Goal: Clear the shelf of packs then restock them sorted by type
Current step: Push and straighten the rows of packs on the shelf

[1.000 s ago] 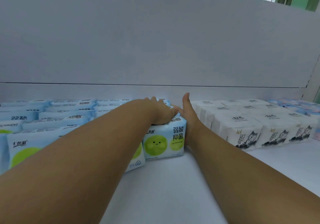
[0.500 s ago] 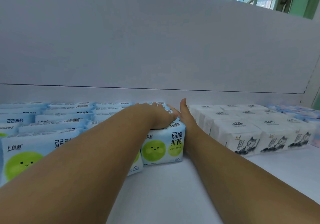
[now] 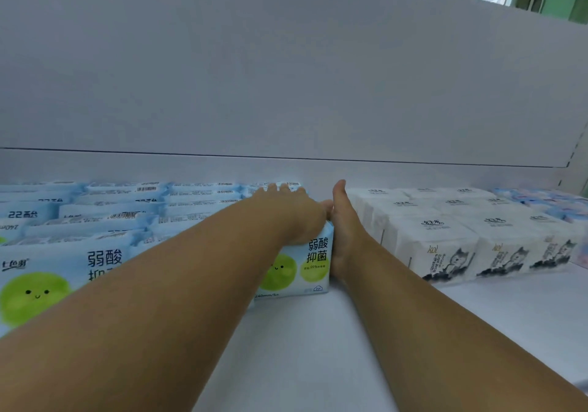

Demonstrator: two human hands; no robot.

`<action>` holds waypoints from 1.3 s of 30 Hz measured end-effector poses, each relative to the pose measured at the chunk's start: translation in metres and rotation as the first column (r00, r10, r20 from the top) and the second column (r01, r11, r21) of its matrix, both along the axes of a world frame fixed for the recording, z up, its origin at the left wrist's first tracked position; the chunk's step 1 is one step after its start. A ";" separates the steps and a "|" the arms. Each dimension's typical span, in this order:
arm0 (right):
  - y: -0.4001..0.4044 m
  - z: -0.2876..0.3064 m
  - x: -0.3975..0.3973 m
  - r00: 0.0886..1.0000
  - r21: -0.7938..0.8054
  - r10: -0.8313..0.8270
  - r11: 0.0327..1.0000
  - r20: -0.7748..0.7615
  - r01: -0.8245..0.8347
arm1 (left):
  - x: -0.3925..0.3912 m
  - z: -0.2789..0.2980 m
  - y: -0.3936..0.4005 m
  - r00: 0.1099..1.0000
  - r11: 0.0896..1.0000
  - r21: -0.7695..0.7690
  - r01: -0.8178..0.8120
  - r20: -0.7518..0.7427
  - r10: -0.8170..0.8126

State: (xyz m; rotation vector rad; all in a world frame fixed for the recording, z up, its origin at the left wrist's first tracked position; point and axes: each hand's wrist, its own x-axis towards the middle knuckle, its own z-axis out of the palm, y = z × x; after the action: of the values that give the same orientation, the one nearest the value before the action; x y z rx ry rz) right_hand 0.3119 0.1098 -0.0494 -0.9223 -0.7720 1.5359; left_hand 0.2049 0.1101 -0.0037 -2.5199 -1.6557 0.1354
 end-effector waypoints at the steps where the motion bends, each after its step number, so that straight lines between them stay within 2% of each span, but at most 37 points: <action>1: -0.001 0.001 -0.002 1.000 0.011 0.006 1.000 -0.006 -0.006 | -0.002 -0.002 0.005 1.000 1.000 0.000 0.005 0.006 -0.005; 5: -0.002 0.000 -0.006 0.999 0.036 0.036 0.999 0.013 -0.036 | -0.003 -0.005 0.011 1.000 0.999 0.038 0.015 0.024 -0.015; 10: 0.004 -0.003 -0.005 0.999 0.021 0.033 0.999 0.016 -0.034 | -0.005 -0.006 0.020 1.000 1.000 -0.006 0.029 0.011 -0.029; 15: 0.017 -0.001 -0.009 0.995 0.033 -0.071 0.997 0.076 0.069 | -0.004 -0.001 0.015 0.993 0.995 0.014 0.097 -0.065 -0.096; 19: 0.016 -0.002 -0.007 0.991 0.059 -0.075 0.996 0.112 0.069 | -0.003 -0.001 0.011 0.988 0.994 0.017 0.107 -0.112 -0.104; 27: 0.014 -0.001 -0.011 0.998 0.069 -0.062 0.996 0.030 0.060 | -0.001 0.008 0.001 0.980 0.992 0.017 0.128 -0.158 -0.124; 34: 0.007 0.004 -0.010 0.994 0.026 -0.098 0.995 0.044 0.097 | -0.003 0.005 0.008 0.984 0.992 0.015 0.129 -0.125 -0.126; 39: 0.002 -0.006 0.000 0.992 -0.054 -0.122 0.991 0.020 0.123 | -0.005 -0.007 0.022 0.998 0.998 0.029 0.064 -0.027 -0.063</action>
State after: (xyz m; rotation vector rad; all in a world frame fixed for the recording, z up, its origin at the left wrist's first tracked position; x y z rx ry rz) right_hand 0.3118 0.1120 -0.0551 -1.0066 -0.6747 1.4493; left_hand 0.2000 0.1320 -0.0107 -2.5346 -1.5541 0.1356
